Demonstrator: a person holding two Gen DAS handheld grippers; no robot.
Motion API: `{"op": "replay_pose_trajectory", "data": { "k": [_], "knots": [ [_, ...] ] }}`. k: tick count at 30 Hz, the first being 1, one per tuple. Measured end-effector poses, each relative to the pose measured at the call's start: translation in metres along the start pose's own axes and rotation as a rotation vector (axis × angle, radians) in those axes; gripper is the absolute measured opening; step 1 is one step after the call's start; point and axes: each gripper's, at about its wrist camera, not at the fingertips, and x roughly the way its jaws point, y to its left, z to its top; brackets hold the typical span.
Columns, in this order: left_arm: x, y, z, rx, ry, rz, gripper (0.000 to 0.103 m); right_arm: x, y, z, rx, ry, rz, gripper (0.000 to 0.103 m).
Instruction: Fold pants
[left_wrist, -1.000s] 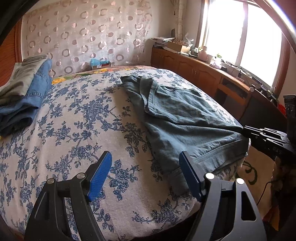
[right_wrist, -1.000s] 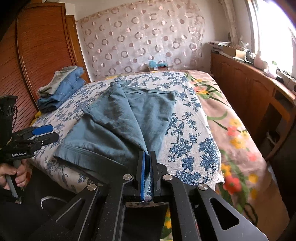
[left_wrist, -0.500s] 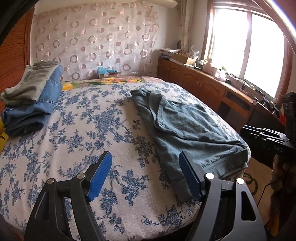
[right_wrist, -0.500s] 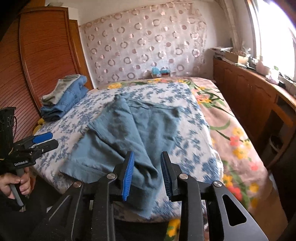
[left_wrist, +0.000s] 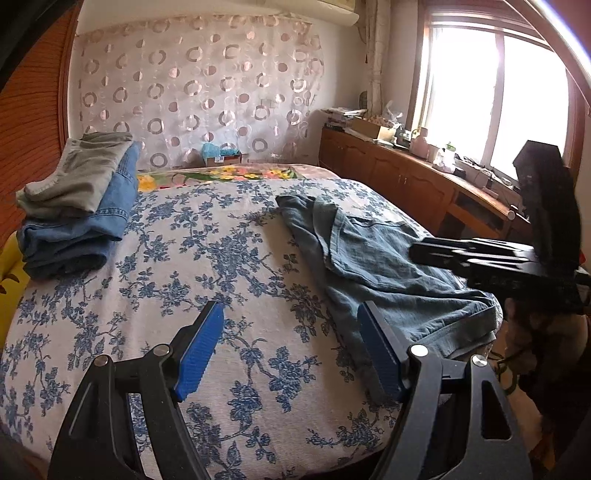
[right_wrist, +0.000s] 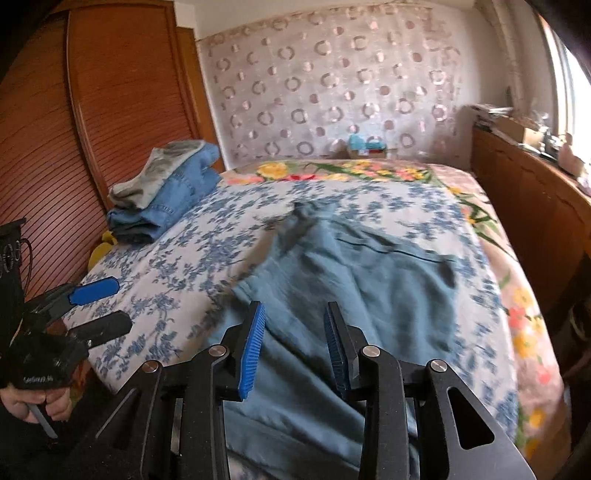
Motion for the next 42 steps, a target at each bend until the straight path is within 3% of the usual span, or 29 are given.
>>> {"op": "replay_pose_trajectory", "data": {
  "k": [9, 19, 21, 24, 34, 42],
  "knots": [
    [-0.002, 0.01, -0.003, -0.016, -0.004, 0.012, 0.076, 0.065, 0.01, 0.018, -0.057, 0.122, 0.028, 0.034],
    [-0.001, 0.016, -0.005, -0.028, -0.001, 0.014, 0.076, 0.101, 0.027, 0.031, -0.127, 0.203, 0.01, 0.034],
    [-0.001, 0.016, -0.006, -0.027, 0.0, 0.013, 0.076, 0.106, 0.031, 0.033, -0.139, 0.212, 0.002, 0.016],
    [-0.001, 0.016, -0.006, -0.026, 0.0, 0.012, 0.076, 0.107, 0.031, 0.037, -0.147, 0.209, 0.009, 0.007],
    [0.006, 0.007, -0.01, -0.011, 0.021, -0.002, 0.076, 0.059, 0.001, 0.055, -0.108, 0.082, -0.033, 0.006],
    [0.009, -0.002, -0.013, 0.006, 0.032, -0.013, 0.076, 0.041, -0.027, 0.063, -0.08, 0.066, -0.1, 0.006]
  ]
}}
